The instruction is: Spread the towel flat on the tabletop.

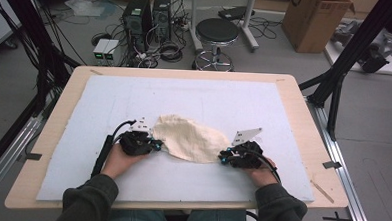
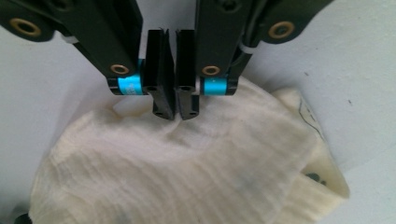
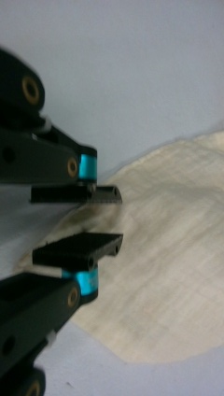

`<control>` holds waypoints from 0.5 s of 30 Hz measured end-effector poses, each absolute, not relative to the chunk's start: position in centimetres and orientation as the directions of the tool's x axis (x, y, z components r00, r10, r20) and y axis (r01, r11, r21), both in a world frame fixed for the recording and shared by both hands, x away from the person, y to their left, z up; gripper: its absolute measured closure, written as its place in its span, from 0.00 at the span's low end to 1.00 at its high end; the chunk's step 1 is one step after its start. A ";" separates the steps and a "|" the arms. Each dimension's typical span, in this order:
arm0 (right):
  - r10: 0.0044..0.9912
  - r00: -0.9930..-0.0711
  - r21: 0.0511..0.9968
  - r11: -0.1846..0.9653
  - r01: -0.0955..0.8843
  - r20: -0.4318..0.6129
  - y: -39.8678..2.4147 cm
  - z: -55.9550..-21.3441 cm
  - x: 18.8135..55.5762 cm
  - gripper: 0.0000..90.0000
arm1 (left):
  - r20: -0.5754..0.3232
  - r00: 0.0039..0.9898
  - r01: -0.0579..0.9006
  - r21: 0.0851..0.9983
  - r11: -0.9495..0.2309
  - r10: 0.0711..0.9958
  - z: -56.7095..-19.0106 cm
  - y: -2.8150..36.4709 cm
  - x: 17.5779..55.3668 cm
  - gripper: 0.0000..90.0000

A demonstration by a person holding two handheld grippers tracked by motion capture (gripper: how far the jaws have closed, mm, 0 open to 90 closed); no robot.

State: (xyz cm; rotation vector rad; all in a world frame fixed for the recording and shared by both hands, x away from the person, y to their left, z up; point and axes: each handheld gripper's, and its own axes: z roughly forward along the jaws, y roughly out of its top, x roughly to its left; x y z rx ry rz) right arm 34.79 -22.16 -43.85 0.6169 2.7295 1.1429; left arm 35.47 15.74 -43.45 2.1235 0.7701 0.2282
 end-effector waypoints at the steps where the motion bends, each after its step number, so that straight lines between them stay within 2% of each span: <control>1: 0.408 -0.912 0.706 0.632 0.320 0.048 -22.1 -43.9 34.8 0.94 | -0.101 0.797 0.437 0.777 -0.454 0.595 -43.1 15.9 35.4 0.97; 8: 0.374 -0.927 0.735 0.619 0.277 0.034 -22.1 -42.3 33.4 0.95 | -0.040 0.843 0.348 0.801 -0.488 0.536 -39.3 17.1 33.0 0.97; 15: 0.324 -0.946 0.762 0.610 0.219 0.012 -21.6 -40.5 31.0 0.95 | -0.042 0.888 0.304 0.801 -0.516 0.458 -36.4 19.1 30.5 0.97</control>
